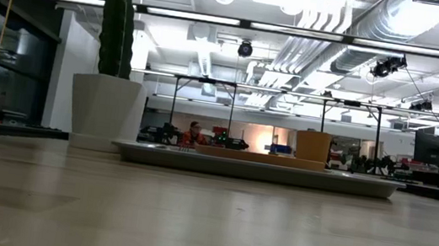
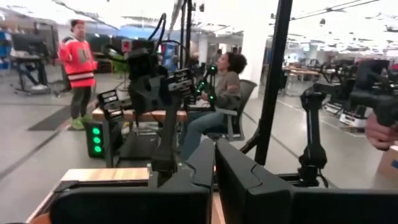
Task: Pick and place plate/cup/fork/spoon on tray
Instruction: Return to Home Position
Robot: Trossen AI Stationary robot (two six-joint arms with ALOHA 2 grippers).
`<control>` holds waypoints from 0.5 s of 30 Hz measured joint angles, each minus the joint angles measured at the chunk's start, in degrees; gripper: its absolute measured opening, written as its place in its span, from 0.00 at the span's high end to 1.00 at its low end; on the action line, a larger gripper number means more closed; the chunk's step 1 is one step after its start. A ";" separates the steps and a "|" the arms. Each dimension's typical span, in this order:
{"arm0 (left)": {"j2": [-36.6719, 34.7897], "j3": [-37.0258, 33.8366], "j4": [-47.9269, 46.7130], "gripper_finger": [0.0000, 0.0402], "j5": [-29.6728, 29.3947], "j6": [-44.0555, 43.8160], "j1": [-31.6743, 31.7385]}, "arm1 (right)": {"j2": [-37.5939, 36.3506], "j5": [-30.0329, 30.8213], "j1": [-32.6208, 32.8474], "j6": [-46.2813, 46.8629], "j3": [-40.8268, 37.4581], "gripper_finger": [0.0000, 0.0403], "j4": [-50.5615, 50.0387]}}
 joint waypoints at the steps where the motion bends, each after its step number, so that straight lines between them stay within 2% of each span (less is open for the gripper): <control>1: -1.23 -1.18 0.27 0.99 -0.51 0.26 -0.15 | 0.00 -0.36 0.00 -0.88 0.00 1.00 0.00; 7: -11.46 -14.07 5.09 1.00 -4.27 -3.55 -0.19 | 0.00 -0.55 0.00 -3.69 0.00 1.00 -1.24; 15: -24.33 -29.65 10.63 1.00 -6.27 -7.96 -0.19 | 0.02 -0.50 0.00 -0.75 0.00 1.00 -5.01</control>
